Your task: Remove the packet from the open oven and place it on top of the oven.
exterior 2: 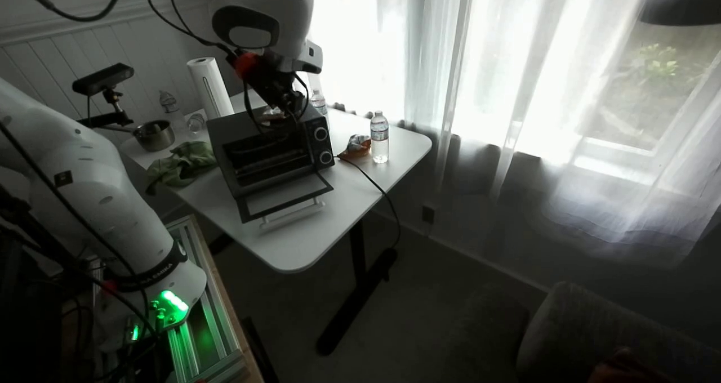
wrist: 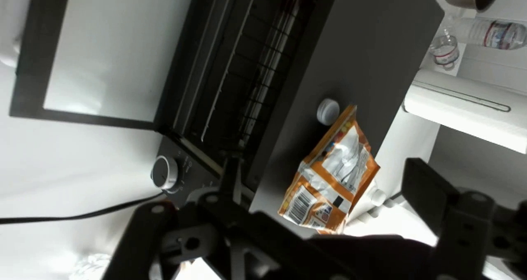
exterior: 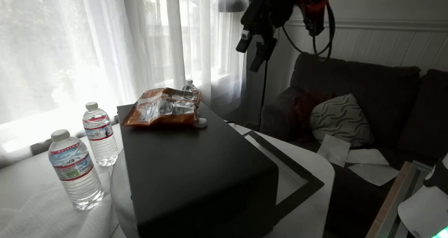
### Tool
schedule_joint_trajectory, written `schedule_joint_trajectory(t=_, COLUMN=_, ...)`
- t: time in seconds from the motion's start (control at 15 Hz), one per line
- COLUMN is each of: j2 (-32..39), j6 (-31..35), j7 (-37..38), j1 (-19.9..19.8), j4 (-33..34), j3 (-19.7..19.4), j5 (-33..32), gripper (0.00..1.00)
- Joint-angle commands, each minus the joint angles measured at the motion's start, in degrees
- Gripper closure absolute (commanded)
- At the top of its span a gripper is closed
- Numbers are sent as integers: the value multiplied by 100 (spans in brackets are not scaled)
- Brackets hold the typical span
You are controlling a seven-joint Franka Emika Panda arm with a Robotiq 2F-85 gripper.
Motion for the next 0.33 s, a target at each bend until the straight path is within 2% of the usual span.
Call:
schedule_joint_trajectory(t=0.0, j2=-167, j6=-209, j7=146, j1=125, j4=-85, j3=-195, j5=-195, gripper=0)
schedule_joint_trajectory(t=0.27, j2=-483, j6=-534, j7=169, j1=86, j4=-271, j3=-385, j5=-315, gripper=0)
